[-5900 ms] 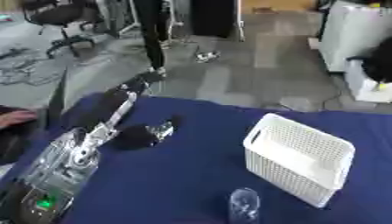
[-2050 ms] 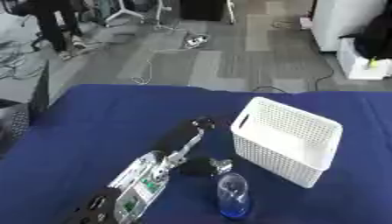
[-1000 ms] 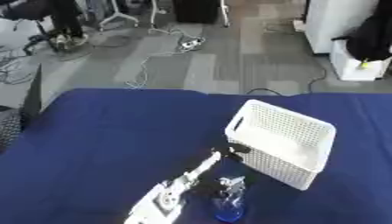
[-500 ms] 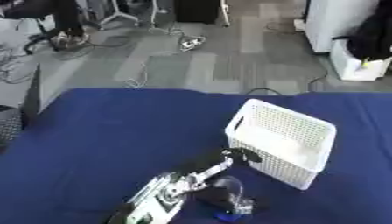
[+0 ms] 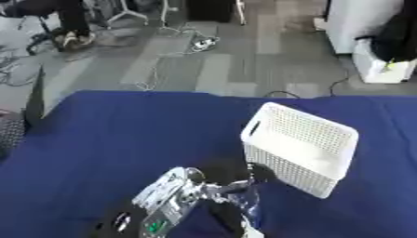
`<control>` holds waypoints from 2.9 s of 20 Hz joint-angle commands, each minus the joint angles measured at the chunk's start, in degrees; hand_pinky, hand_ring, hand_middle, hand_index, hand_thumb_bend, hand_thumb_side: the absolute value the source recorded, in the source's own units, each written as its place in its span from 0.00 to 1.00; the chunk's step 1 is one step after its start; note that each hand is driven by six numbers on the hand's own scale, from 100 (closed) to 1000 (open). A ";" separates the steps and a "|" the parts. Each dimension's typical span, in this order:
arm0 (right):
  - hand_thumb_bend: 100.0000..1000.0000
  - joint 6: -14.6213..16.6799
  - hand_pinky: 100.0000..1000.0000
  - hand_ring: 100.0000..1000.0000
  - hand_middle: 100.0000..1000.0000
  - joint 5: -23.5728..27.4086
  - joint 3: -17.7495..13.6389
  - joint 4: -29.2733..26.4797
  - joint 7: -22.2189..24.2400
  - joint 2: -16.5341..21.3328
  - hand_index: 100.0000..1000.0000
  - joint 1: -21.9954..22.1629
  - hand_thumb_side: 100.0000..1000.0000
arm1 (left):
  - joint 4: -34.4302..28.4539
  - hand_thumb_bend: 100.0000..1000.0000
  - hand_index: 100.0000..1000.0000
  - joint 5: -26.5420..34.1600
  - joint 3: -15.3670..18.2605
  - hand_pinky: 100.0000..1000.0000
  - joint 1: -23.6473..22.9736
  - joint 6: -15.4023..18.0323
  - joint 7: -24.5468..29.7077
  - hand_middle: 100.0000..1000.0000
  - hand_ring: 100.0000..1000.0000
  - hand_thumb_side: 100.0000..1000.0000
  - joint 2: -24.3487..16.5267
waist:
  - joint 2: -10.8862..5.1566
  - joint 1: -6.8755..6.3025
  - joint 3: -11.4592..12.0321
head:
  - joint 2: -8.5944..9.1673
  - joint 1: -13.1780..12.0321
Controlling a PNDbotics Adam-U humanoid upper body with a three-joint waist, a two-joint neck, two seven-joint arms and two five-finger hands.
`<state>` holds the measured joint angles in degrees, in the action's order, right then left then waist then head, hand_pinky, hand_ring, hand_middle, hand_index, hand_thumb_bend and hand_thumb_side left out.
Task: Pick up objects on the table and place them in the box.
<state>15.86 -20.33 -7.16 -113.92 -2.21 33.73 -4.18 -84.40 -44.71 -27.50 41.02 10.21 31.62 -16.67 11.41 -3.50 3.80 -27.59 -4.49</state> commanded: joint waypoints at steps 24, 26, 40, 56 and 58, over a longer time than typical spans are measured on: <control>0.00 0.03 0.52 0.56 0.55 -0.09 -0.65 -0.67 0.44 1.03 0.68 0.25 0.78 | -1.04 0.52 0.95 3.67 3.99 0.67 0.07 -8.54 1.28 0.91 0.82 0.44 -2.68 | -0.94 0.29 0.61 | 0.83 0.60; 0.00 0.04 0.52 0.56 0.55 -0.06 -0.64 -0.67 0.48 1.02 0.68 0.23 0.78 | -0.92 0.53 0.95 3.71 3.72 0.67 0.13 -8.39 1.82 0.91 0.82 0.44 -2.29 | -0.92 0.27 0.57 | 0.78 0.67; 0.00 0.06 0.52 0.56 0.55 0.23 -0.57 -0.67 0.81 0.93 0.68 -0.18 0.78 | 2.61 0.56 0.94 1.38 2.08 0.83 1.68 -4.93 5.27 0.92 0.84 0.47 0.00 | -0.81 -0.31 -0.19 | 0.68 0.83; 0.00 0.15 0.52 0.56 0.55 0.30 -0.72 -0.67 1.00 0.83 0.68 -0.06 0.78 | 4.52 0.56 0.95 -1.58 2.93 0.88 1.90 -3.86 5.09 0.93 0.86 0.48 0.35 | -0.47 -0.26 -0.22 | 0.61 0.52; 0.00 0.15 0.52 0.56 0.55 0.29 -0.75 -0.67 0.99 0.84 0.68 -0.02 0.78 | 3.53 0.57 0.95 -2.72 3.12 0.94 2.08 -3.64 4.84 0.94 0.88 0.49 0.24 | -0.47 -0.23 -0.17 | 0.58 0.57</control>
<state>15.90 -20.23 -7.32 -113.92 -1.25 33.73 -3.74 -79.47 -46.83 -25.26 41.69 6.32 36.64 -16.03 11.58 -4.13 3.62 -27.49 -4.02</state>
